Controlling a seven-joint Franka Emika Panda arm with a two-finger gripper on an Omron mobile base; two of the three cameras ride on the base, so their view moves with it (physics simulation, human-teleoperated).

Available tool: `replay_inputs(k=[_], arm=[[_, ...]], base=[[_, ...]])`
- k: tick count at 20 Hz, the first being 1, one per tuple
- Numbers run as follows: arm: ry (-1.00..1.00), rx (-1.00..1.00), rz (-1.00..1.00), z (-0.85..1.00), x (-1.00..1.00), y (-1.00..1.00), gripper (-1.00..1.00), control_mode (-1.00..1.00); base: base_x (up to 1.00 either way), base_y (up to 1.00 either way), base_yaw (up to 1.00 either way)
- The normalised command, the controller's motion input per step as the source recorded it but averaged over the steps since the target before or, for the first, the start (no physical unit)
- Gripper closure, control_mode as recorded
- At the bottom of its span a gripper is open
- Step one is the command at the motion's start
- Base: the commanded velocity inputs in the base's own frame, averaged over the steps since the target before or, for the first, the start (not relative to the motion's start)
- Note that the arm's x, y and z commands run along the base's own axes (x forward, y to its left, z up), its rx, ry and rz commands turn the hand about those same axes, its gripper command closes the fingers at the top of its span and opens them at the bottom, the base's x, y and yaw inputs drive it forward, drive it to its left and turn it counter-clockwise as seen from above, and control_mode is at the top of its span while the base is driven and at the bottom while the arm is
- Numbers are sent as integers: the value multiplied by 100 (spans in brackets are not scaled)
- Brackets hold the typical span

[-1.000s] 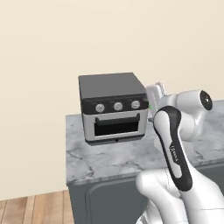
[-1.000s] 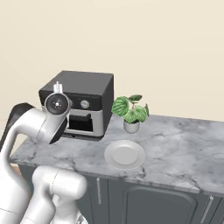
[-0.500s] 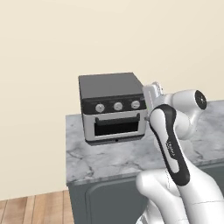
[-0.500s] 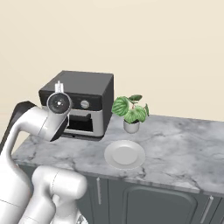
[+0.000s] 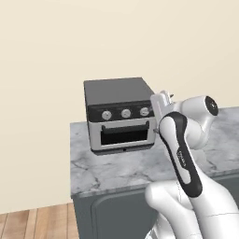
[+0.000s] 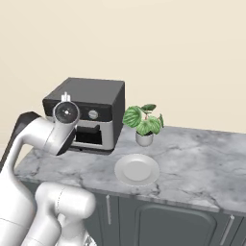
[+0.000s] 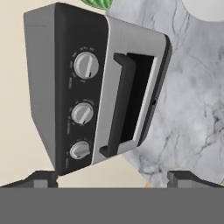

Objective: Pull the toaster oven rack outwards. Pick up the baguette from the plate and place it on the toaster oven rack. Close the toaster oven door fully and set the temperature to the lowest setting.

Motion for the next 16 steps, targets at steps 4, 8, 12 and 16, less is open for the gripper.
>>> replay_inputs(k=[4,8,12,16], arm=[[1,0,1,-24,4,1,-100,-100],[0,0,0,-29,20,8,-100,-100],[0,0,4,-16,24,3,-100,-100],[-2,0,5,0,10,0,-100,-100]], base=[[0,0,0],[0,0,0],[0,0,0],[0,0,0]])
